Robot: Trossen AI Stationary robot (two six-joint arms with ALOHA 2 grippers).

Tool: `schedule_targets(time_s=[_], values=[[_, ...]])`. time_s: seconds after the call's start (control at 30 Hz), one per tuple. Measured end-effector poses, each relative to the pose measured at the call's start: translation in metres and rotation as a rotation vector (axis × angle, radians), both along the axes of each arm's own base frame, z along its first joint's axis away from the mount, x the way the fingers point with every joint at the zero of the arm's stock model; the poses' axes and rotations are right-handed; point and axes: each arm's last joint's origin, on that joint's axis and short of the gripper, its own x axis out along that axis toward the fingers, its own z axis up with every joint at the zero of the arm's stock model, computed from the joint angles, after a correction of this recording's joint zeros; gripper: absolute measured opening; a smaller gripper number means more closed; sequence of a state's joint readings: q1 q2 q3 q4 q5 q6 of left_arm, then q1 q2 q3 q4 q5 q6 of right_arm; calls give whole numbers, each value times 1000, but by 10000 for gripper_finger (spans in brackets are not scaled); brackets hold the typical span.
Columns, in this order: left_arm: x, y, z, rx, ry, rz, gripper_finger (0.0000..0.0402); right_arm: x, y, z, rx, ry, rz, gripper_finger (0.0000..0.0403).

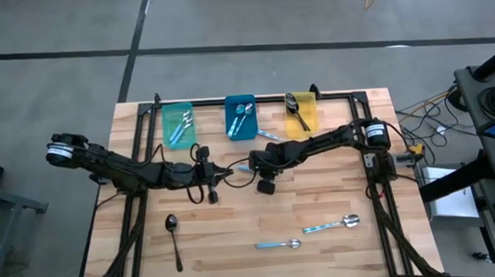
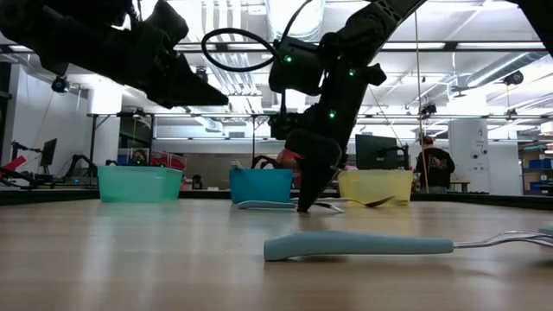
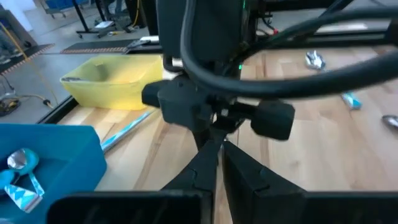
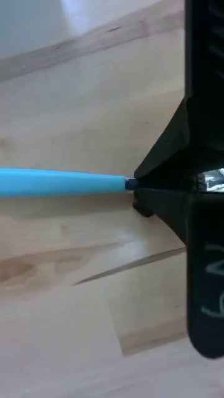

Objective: Sort silverware by color (type)
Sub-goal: Put the blue spoon into the green bin

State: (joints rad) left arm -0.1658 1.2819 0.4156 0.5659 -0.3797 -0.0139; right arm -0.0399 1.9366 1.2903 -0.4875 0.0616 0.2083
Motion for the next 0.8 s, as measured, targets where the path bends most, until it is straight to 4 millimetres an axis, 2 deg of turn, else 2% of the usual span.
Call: schedule_targets(time_s=[0.07, 0.3, 0.53, 0.8], values=[[1, 0, -3, -4, 11, 4, 19, -1, 0, 7, 11, -15, 5, 14], [10, -2, -16, -43, 6, 13, 77, -4, 2, 32, 215, -92, 61, 13], [23, -7, -35, 4, -2, -98, 138, -1, 1, 36, 430, -110, 76, 12], [33, -10, -62, 24, 21, -150, 151, 0, -8, 38, 548, -114, -45, 12]])
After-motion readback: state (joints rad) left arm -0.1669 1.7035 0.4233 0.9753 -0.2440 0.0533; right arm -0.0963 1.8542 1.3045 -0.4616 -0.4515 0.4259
